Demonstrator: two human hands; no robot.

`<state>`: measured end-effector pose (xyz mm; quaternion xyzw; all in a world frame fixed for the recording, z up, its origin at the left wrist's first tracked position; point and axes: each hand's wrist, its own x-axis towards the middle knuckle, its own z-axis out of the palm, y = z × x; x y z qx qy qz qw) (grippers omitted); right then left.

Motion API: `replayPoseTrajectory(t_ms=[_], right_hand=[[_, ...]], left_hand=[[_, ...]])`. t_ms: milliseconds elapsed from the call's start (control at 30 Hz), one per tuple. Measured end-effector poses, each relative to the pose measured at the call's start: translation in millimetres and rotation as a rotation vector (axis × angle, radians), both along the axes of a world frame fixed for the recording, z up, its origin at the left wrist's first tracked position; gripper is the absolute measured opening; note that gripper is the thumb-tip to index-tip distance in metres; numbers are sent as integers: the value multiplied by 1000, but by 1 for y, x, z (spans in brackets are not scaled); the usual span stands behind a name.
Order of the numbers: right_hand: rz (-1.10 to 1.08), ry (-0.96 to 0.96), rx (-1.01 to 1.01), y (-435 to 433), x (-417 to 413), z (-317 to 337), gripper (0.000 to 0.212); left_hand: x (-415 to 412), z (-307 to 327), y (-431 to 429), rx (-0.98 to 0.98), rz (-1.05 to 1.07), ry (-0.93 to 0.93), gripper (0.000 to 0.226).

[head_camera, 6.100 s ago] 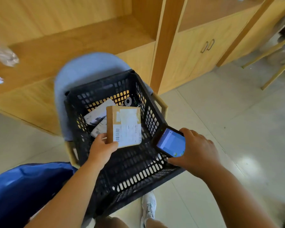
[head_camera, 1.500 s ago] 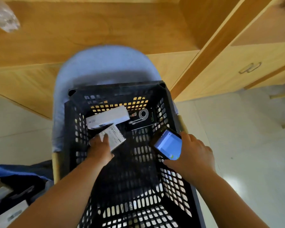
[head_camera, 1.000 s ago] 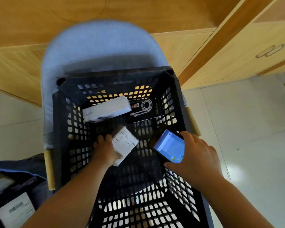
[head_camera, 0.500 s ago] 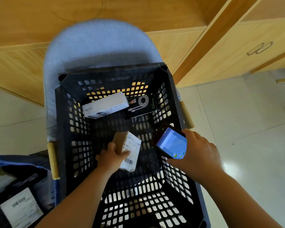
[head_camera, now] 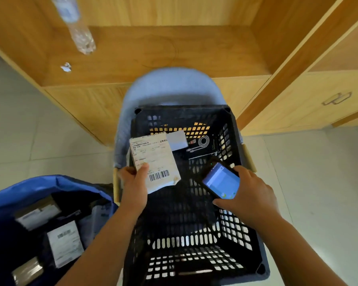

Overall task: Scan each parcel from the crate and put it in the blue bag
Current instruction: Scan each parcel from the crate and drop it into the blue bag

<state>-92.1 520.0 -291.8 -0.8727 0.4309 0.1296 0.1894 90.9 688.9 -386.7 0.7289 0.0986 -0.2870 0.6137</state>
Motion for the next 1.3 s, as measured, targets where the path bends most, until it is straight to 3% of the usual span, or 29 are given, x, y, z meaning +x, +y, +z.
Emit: replayPoseTrajectory(t_ms=[100, 333, 600, 900, 1133, 1300], right_hand=[[50, -48, -4, 17, 13, 14, 95], [290, -130, -13, 73, 55, 50, 100], [627, 28, -18, 149, 95, 69, 90], [698, 47, -41, 192, 111, 72, 81], [722, 76, -44, 211, 119, 64, 86], [748, 136, -31, 233, 130, 51, 89]], left_hand=[[9, 26, 37, -8, 7, -5, 37], [28, 63, 130, -79, 68, -54, 30], [35, 64, 208, -93, 194, -116, 33], [38, 60, 257, -49, 276, -82, 57], [41, 47, 281, 16, 310, -68, 47], [37, 3, 320, 217, 234, 143, 62]])
